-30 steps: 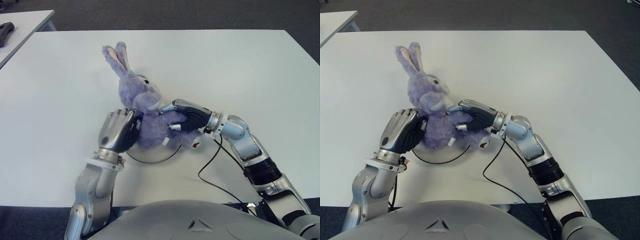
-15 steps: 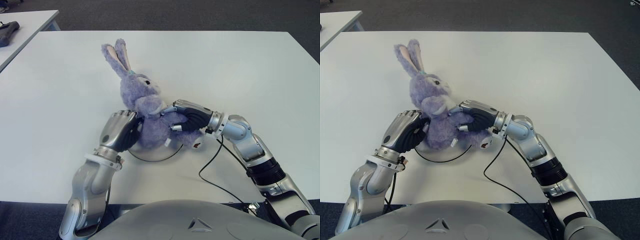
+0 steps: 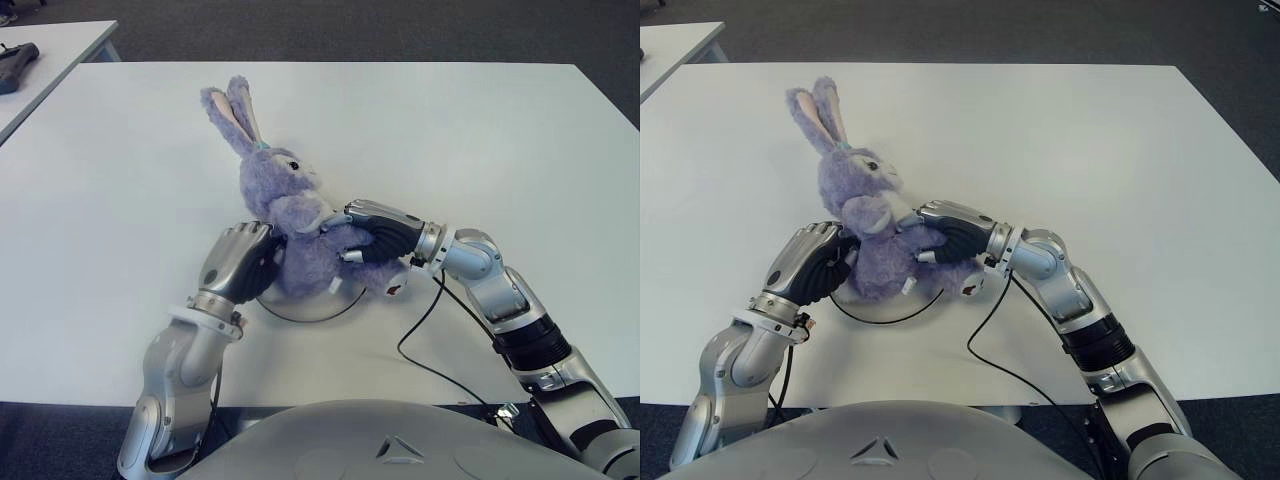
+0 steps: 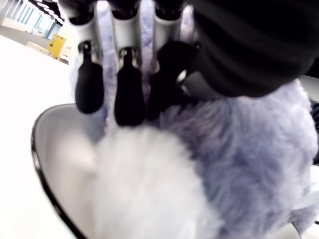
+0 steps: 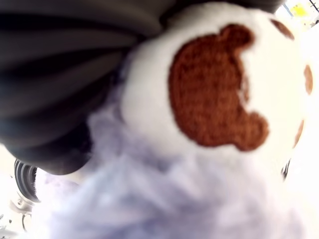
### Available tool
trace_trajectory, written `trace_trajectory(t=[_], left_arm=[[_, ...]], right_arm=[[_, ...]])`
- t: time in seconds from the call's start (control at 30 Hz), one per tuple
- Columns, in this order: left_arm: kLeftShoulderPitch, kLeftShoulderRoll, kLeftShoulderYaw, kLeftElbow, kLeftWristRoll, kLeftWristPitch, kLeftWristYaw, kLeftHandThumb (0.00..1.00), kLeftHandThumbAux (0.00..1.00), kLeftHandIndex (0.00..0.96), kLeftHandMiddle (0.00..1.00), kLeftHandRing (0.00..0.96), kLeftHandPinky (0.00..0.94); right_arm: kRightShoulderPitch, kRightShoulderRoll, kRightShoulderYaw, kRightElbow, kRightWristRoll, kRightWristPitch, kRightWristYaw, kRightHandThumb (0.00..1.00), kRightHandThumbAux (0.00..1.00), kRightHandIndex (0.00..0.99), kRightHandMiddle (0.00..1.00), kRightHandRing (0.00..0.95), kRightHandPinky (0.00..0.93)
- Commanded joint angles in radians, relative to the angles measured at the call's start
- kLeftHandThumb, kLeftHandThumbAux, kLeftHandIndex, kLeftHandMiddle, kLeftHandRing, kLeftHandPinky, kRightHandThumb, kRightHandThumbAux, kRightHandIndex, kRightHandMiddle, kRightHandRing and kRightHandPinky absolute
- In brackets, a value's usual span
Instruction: Put the doll into the plate.
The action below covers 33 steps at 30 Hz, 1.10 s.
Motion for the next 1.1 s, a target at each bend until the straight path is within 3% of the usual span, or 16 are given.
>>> trace_trajectory(t=[0.03, 0.1, 0.17, 0.2, 0.23, 0.33, 0.37, 0.47, 0.5, 0.8, 0.87, 0.93, 1.1], left_arm=[[0.001, 0.016, -0.027, 0.027, -0.030, -0.002, -0.056, 0.836, 0.661, 0.433, 0.486, 0.636, 0.576], [0.001, 0.019, -0.026, 0.027, -0.033, 0.000, -0.055, 0.836, 0.661, 0.433, 0.486, 0.633, 0.573], [0.002, 0.023, -0.021, 0.028, -0.038, 0.000, -0.052, 0.836, 0.661, 0.432, 0.484, 0.603, 0.544], [0.003, 0.025, -0.020, 0.028, -0.041, 0.000, -0.053, 0.836, 0.661, 0.432, 0.483, 0.600, 0.541], [0.002, 0.027, -0.019, 0.029, -0.042, 0.000, -0.053, 0.835, 0.662, 0.431, 0.482, 0.586, 0.533], [0.003, 0.037, -0.013, 0.034, -0.051, -0.004, -0.053, 0.835, 0.663, 0.430, 0.480, 0.557, 0.510], [0.003, 0.040, -0.013, 0.035, -0.053, -0.005, -0.053, 0.730, 0.686, 0.419, 0.523, 0.536, 0.477], [0.002, 0.051, -0.012, 0.038, -0.058, -0.007, -0.053, 0.696, 0.694, 0.415, 0.513, 0.493, 0.404], [0.003, 0.053, -0.011, 0.039, -0.060, -0.008, -0.052, 0.532, 0.451, 0.292, 0.483, 0.468, 0.402], [0.011, 0.084, -0.013, 0.019, -0.055, 0.018, -0.100, 0.433, 0.366, 0.204, 0.253, 0.245, 0.227], [0.028, 0.078, -0.021, -0.007, -0.026, 0.050, -0.127, 0.379, 0.328, 0.071, 0.139, 0.151, 0.172], [0.017, 0.089, -0.022, -0.005, -0.019, 0.057, -0.151, 0.353, 0.312, 0.014, 0.098, 0.120, 0.159], [0.013, 0.091, -0.032, -0.038, 0.012, 0.083, -0.201, 0.325, 0.285, 0.000, 0.009, 0.042, 0.110]], right_arm=[[0.014, -0.025, 0.046, 0.035, -0.047, 0.044, 0.057, 0.678, 0.718, 0.417, 0.641, 0.634, 0.602], [0.014, -0.029, 0.047, 0.036, -0.043, 0.041, 0.061, 0.677, 0.718, 0.416, 0.630, 0.622, 0.591], [0.015, -0.038, 0.048, 0.036, -0.036, 0.035, 0.069, 0.674, 0.721, 0.411, 0.494, 0.503, 0.469], [0.015, -0.043, 0.048, 0.034, -0.032, 0.032, 0.074, 0.674, 0.721, 0.411, 0.484, 0.495, 0.461], [0.016, -0.046, 0.048, 0.033, -0.030, 0.031, 0.077, 0.370, 0.581, 0.259, 0.370, 0.388, 0.384], [0.012, -0.057, 0.048, 0.025, -0.020, 0.023, 0.091, 0.248, 0.524, 0.150, 0.302, 0.335, 0.368], [0.010, -0.058, 0.050, 0.025, -0.019, 0.022, 0.093, 0.239, 0.519, 0.123, 0.280, 0.319, 0.348], [0.000, -0.064, 0.056, 0.028, -0.023, 0.017, 0.102, 0.224, 0.515, 0.081, 0.240, 0.289, 0.300], [-0.001, -0.066, 0.056, 0.027, -0.023, 0.015, 0.104, 0.215, 0.512, 0.063, 0.215, 0.270, 0.297], [-0.012, -0.065, 0.061, 0.056, -0.014, -0.011, 0.103, 0.157, 0.477, 0.000, 0.109, 0.183, 0.252], [-0.011, -0.065, 0.061, 0.059, -0.012, -0.014, 0.103, 0.159, 0.469, 0.000, 0.079, 0.149, 0.224], [-0.009, -0.065, 0.062, 0.061, -0.014, -0.019, 0.100, 0.166, 0.464, 0.000, 0.057, 0.122, 0.184], [-0.007, -0.068, 0.063, 0.065, -0.022, -0.027, 0.096, 0.175, 0.455, 0.000, 0.024, 0.076, 0.130]])
